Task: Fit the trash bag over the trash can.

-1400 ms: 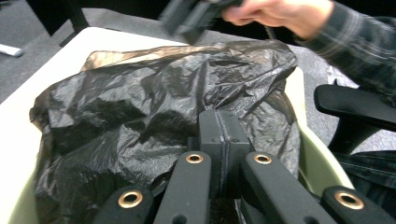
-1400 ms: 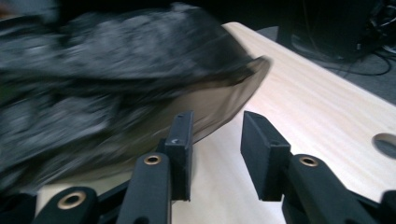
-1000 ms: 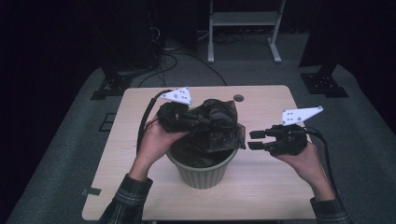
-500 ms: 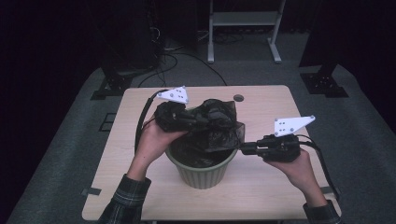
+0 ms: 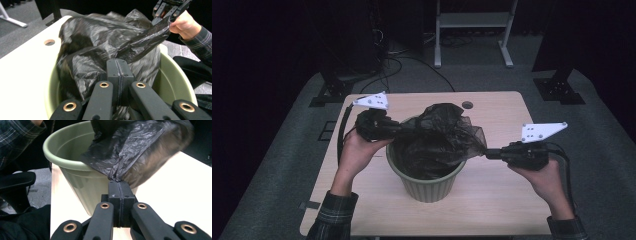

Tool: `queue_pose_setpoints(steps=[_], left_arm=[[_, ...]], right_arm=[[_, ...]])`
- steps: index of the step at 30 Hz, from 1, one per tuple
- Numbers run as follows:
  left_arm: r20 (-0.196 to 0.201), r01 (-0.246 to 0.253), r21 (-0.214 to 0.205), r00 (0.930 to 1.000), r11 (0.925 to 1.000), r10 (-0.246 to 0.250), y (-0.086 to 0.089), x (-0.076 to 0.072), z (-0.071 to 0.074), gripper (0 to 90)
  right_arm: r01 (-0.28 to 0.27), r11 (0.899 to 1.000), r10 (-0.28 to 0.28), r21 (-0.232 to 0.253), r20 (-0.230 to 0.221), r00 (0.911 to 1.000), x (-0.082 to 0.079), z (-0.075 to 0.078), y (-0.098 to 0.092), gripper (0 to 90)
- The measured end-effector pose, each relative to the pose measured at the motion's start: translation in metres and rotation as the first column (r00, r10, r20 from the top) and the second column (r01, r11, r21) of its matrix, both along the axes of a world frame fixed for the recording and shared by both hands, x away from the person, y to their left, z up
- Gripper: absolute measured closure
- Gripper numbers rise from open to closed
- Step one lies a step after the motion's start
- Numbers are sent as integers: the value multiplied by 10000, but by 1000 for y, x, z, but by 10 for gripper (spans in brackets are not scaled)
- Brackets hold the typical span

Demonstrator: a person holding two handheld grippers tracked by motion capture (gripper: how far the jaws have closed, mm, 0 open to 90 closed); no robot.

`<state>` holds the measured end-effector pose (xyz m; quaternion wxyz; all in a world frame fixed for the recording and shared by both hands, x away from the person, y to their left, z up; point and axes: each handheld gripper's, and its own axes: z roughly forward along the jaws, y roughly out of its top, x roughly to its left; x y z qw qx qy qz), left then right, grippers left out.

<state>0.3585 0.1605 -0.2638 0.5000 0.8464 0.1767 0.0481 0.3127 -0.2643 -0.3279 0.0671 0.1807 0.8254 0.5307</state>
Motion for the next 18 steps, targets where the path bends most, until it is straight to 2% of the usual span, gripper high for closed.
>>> queue_pose_setpoints(steps=[11,18], left_arm=[[-335,-741,-414,9968,9964,727,40,-3,-8,900],[-401,-1195,-670,9923,9906,1170,63,-6,-8,900]], right_arm=[[479,9988,-480,-122,-57,9988,6,-2,-21,897],[757,9970,-758,-129,-102,9971,8,-1,-31,897]])
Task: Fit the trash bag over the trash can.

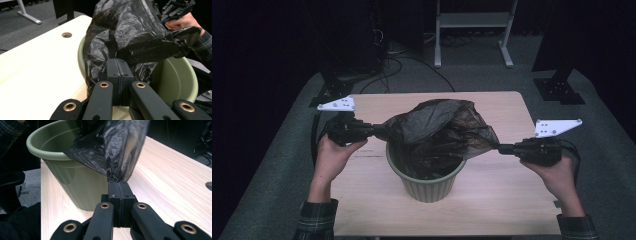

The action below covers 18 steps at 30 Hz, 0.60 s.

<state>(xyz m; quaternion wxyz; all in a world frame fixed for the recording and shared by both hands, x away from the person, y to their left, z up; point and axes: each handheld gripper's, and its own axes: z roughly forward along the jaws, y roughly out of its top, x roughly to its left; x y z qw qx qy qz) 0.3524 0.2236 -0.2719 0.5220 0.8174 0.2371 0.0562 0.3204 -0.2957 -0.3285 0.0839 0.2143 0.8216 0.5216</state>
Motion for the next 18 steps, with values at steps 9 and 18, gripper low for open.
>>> queue_pose_setpoints(steps=[9,18], left_arm=[[-186,-300,-98,9994,9995,298,19,-3,-4,900],[-444,-295,-33,9986,9996,294,21,-4,-14,900]], right_arm=[[488,9985,-493,-244,-197,9986,3,-3,-23,897],[772,9953,-815,-593,-740,9939,5,-17,-38,867]])
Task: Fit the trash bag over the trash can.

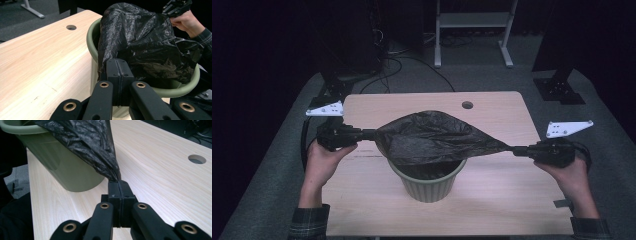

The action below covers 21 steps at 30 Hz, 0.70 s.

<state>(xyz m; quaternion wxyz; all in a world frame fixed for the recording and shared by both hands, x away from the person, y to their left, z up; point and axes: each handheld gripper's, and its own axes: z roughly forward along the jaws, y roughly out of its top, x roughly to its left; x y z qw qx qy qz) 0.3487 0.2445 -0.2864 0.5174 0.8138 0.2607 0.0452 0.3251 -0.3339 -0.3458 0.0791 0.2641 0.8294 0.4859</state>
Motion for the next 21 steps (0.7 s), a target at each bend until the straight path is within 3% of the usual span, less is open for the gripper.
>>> queue_pose_setpoints(steps=[2,8,14,18,21], left_arm=[[-54,45,14,10000,10000,-45,-1,1,-2,900],[-97,91,51,9999,9999,-90,-3,1,-3,900],[-137,141,97,9998,9999,-140,-5,2,-4,900],[-178,168,69,9997,9998,-167,-7,3,-5,900],[-174,218,87,9996,9997,-216,-7,4,-6,900]], right_arm=[[-4,9999,3,118,117,9999,-2,3,0,822],[-98,9984,55,552,763,9971,-10,29,-5,716],[-312,9927,123,1162,1595,9871,-19,56,-5,670],[-840,9920,669,943,1720,9828,-14,64,17,654],[-1348,9888,1213,644,1805,9761,-7,65,43,637]])
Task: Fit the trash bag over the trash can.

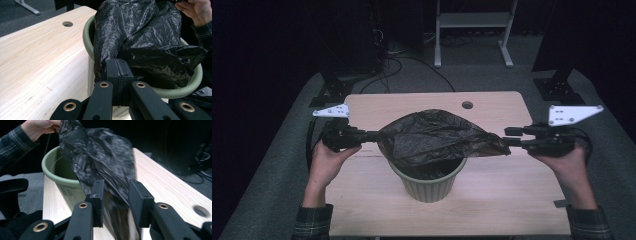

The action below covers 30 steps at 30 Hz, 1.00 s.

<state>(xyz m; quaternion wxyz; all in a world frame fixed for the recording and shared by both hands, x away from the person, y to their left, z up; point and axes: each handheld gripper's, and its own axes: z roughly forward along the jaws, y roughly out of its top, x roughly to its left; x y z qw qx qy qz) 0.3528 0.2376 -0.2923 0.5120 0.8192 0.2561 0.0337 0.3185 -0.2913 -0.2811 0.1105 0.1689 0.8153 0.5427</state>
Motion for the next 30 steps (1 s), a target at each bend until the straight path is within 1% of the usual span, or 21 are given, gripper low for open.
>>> queue_pose_setpoints(steps=[2,3,6,8,10,11,15,16,19,22,26,30], left_arm=[[-33,13,2,10000,10000,-13,0,0,0,900],[-37,24,13,10000,10000,-24,0,1,0,900],[-48,19,17,10000,10000,-19,1,1,-1,900],[-60,33,32,10000,10000,-32,1,1,-1,900],[-57,49,15,10000,10000,-49,1,1,-1,900],[-51,54,4,10000,10000,-54,1,1,-1,900],[-61,65,8,10000,10000,-65,1,1,-1,900],[-59,68,17,10000,10000,-68,1,1,-1,900],[-54,35,22,10000,10000,-35,1,2,-1,900],[-90,21,1,10000,10000,-21,2,3,-2,900],[-146,37,43,9999,10000,-36,3,5,-5,900],[-235,5,38,9997,10000,-4,5,6,-9,900]], right_arm=[[-137,9998,139,-171,86,9999,5,-1,14,631],[-123,9997,127,-226,147,9998,7,-1,19,628],[-283,9994,288,-194,223,9993,16,0,32,627],[-535,9985,536,-118,127,9985,20,0,37,631],[-711,9974,712,-150,72,9974,24,-1,43,653],[-841,9963,842,-188,37,9964,25,-3,47,674],[-1033,9941,1028,-331,-174,9946,31,-6,54,876],[-1065,9939,1060,-301,-166,9942,33,-6,54,896],[-878,9960,876,-139,-106,9961,41,-5,55,899],[-706,9974,707,136,-109,9974,54,-1,55,899],[-323,9984,332,454,-197,9993,77,4,58,899],[41,9984,-16,558,-444,9990,101,1,65,899]])
